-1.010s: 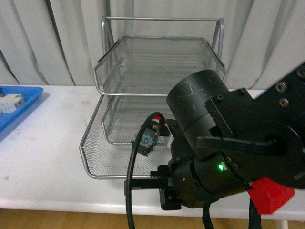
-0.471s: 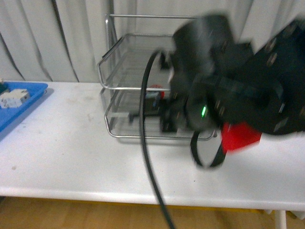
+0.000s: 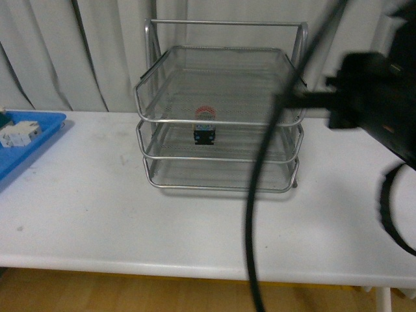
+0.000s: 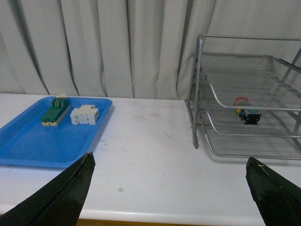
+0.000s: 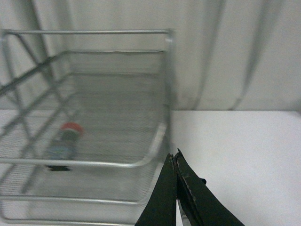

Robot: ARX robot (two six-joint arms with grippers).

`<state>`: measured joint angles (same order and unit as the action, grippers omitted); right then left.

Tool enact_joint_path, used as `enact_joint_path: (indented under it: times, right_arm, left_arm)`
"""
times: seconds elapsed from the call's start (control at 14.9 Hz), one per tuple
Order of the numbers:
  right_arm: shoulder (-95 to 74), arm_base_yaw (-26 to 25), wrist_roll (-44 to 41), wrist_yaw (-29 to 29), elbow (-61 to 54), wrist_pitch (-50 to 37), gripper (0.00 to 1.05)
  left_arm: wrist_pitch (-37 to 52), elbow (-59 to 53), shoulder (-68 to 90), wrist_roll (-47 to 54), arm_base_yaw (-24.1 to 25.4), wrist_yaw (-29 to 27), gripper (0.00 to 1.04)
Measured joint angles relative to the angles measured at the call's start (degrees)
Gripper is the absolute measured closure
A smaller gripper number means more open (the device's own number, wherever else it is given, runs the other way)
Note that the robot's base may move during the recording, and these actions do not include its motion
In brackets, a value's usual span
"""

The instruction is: Place button on rack with both arms

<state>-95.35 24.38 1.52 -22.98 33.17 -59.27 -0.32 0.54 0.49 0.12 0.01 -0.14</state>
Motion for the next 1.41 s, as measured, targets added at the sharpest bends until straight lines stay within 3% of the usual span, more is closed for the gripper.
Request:
enact_joint_path:
  times: [0.13, 0.34, 0.61, 1.01, 1.08, 1.14, 1.41]
  right_arm:
    - [6.21, -4.31, -0.57, 1.42, -6.86, -2.69, 1.03]
    - [16.00, -9.94, -1.16, 8.50, -19.04, -6.23, 1.03]
    - [26.18, -14.47, -1.16, 12.61, -25.46, -1.66, 1.03]
    - [45.00, -19.30, -1.16, 17.73, -30.95, 11.82, 1.03]
    - [48.41, -22.58, -1.20, 21.81, -31.58, 14.80, 1.03]
    - [51.65, -24.63, -1.16, 22.34, -32.02, 17.46, 1.03]
    - [62.90, -24.65, -1.18, 22.80, -32.50, 27.43, 1.03]
  left_arm:
    - [0.04, 0.00, 0.00, 0.00, -0.02, 0.11, 0.07]
    - [0.07, 0.00, 0.00, 0.00, -0.02, 0.11, 0.07]
    - [0.09, 0.00, 0.00, 0.00, -0.02, 0.13, 0.07]
    - [0.09, 0.00, 0.00, 0.00, -0.02, 0.13, 0.07]
    - [0.07, 0.00, 0.00, 0.00, -0.02, 0.13, 0.07]
    - [0.09, 0.00, 0.00, 0.00, -0.02, 0.07, 0.07]
    - [0.09, 0.00, 0.00, 0.00, -0.02, 0.13, 0.07]
